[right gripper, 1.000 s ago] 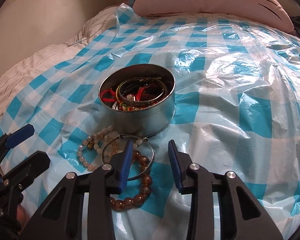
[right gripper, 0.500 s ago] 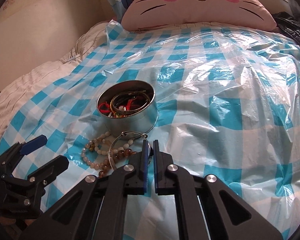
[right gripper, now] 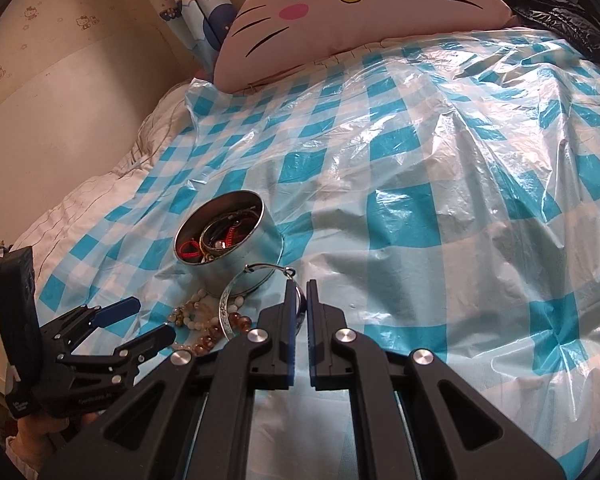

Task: Organize jewelry
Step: 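Grasp the white bead strand with the left tool while right lifts the hoop toward the tin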

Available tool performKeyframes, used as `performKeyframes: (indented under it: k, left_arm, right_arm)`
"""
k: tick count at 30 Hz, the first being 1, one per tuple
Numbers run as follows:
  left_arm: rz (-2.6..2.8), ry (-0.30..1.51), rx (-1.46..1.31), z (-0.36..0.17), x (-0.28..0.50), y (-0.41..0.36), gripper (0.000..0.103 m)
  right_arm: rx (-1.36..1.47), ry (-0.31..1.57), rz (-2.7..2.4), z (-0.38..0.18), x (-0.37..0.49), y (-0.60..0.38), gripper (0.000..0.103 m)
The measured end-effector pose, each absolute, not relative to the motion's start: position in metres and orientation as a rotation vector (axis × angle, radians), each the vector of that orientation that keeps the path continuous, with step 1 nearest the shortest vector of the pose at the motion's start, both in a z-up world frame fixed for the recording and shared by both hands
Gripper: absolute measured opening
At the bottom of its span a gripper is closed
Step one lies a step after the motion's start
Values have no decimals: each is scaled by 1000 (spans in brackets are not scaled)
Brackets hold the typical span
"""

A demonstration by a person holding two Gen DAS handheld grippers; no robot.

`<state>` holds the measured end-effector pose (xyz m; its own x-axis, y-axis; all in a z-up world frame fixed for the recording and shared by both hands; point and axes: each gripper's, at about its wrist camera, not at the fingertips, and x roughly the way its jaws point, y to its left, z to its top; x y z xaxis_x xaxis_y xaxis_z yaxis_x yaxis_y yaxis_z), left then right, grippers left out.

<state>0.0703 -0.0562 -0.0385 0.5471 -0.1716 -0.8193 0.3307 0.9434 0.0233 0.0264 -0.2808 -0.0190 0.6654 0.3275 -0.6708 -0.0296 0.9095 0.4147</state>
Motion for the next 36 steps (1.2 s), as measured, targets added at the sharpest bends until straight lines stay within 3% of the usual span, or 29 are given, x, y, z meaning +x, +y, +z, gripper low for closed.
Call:
performKeyframes:
  k: [5,7,8,11,25,36]
  left_arm:
    - [-354,992,263,-50,86,-64,68]
    - [-367,1027,289,-59,88,-69,47]
    - [-376,1044,295,-63,88,-70,30]
    - [-380,1044,305,-64,82,-71,9]
    - [-398,917,63,-3,45,-34,7]
    - [-437,836,26,29,58,-56,7]
  right_arm:
    - [389,823,225,-20,28,-279,6]
    - [392,825,228,-20,28,-280,6]
    - [393,825,227,-20,28,-280,6]
    - [394,825,227,-21,29,-279,6]
    - [413,780,254,-14,24,-280,6]
    - [397,686,294,7,19,-269,6]
